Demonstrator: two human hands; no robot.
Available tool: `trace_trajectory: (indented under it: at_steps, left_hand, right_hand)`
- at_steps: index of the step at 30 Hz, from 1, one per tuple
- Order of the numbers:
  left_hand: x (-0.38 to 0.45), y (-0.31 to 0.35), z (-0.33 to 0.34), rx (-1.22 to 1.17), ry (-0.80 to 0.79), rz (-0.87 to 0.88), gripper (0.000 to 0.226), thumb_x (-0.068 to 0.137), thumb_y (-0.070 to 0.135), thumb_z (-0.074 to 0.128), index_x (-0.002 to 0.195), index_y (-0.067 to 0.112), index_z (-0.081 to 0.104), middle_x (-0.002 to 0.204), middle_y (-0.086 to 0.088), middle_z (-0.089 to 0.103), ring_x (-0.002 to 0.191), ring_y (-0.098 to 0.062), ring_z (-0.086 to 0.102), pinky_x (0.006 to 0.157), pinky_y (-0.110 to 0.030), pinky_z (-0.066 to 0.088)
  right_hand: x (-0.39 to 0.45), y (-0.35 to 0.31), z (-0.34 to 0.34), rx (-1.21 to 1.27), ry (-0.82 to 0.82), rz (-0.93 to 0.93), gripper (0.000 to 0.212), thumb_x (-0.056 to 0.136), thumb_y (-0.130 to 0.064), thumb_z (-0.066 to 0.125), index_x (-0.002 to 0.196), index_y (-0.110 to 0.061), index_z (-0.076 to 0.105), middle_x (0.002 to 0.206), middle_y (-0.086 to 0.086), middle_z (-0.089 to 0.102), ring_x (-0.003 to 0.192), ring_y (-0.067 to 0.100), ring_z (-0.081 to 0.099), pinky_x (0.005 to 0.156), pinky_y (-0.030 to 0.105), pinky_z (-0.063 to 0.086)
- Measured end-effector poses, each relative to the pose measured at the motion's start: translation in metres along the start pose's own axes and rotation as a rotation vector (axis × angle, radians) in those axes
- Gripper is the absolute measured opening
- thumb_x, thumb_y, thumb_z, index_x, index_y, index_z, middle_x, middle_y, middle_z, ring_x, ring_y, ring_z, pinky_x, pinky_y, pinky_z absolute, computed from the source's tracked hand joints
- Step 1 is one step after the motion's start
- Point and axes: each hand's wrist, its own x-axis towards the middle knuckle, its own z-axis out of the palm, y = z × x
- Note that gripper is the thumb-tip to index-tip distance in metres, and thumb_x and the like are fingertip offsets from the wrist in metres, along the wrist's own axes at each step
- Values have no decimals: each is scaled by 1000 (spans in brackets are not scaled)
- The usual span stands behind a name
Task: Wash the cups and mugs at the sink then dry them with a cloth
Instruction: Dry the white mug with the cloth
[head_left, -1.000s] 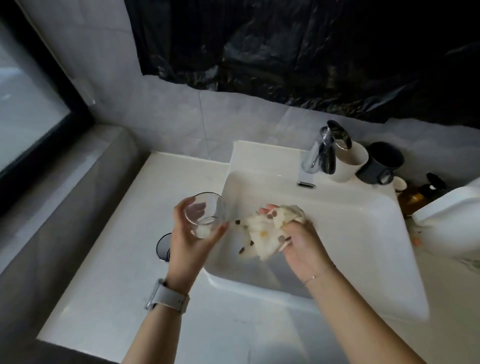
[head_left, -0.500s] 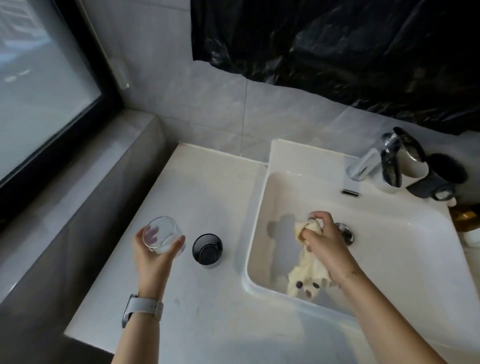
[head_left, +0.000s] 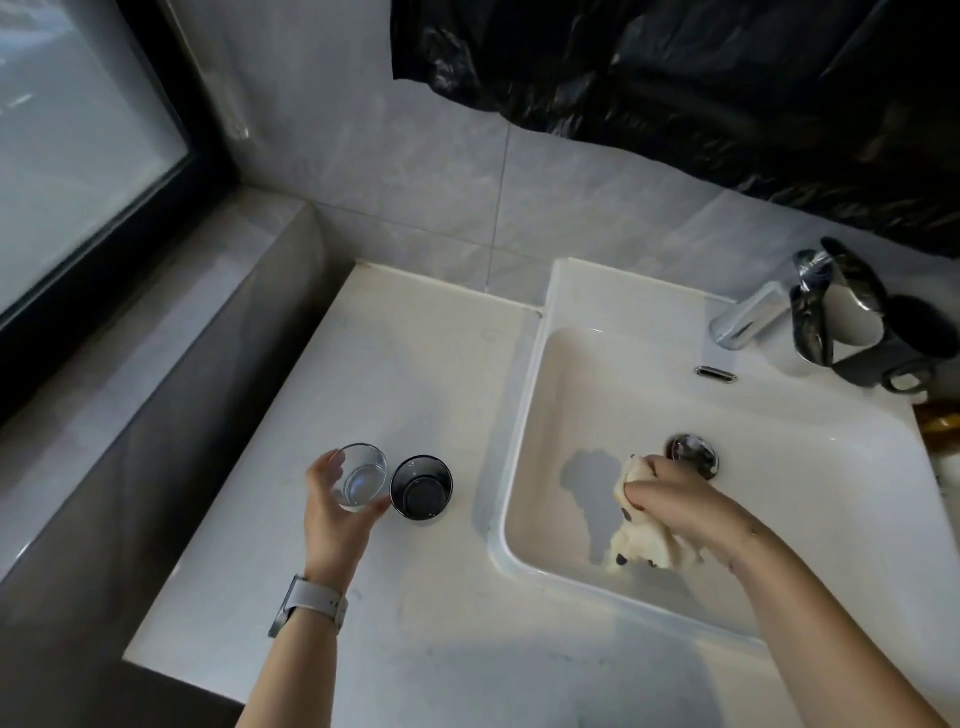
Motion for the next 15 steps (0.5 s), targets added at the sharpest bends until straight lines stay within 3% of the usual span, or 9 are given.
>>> trace_trajectory:
  at_steps: [1,3,6,8,10,13,15]
  left_hand:
    - [0,0,0,10,-1,2,78,69,-1,84,133,14,40,131,4,49,121,-17,48,97,-28,37]
    - [0,-1,-1,43,-29,-3,81,70,0,84,136,12,37,135,0,47,126,-22,46,98,-28,35]
    - [-1,8,-8,247,-93,-2,101,68,7,87,149,8,25,154,-12,29,143,-28,28,113,-33,25]
    - [-11,30,-9,434,-42,129,105,67,10,88,151,7,24,159,-17,19,147,-32,19,116,-38,17]
    - [-32,63,2,430,-24,353,97,69,8,85,149,12,30,158,-15,20,145,-32,22,115,-40,19]
    - [-79,122,39,298,-235,601,82,75,15,82,144,19,38,153,-3,32,143,-19,29,115,-35,26]
    - [-110,152,77,166,-477,587,85,74,32,82,144,25,34,148,7,37,139,-7,33,115,-25,27]
  right_hand:
    - [-2,1,0,70,-4,-8,8,74,-11,49,77,-13,56,69,-1,59,60,16,57,54,19,42]
    - [-5,3,-1,303,-11,-75,20,84,0,43,72,-12,53,61,-1,56,51,11,54,43,15,38]
    - [-11,3,-3,583,60,-208,26,87,-2,45,65,-12,55,56,1,54,58,20,50,49,23,33]
    - [-17,3,-9,693,95,-241,22,83,-12,53,62,-9,56,59,18,48,62,25,44,50,25,32]
    - [-25,3,-16,821,74,-297,35,86,-13,55,61,1,35,65,34,34,66,32,46,50,23,39]
    - [-47,-2,-26,945,-2,-393,45,92,-13,51,62,-9,17,70,32,28,64,28,62,51,24,38]
    - [-56,1,-33,973,44,-421,40,96,-15,44,61,-4,30,57,28,31,45,21,55,45,20,41]
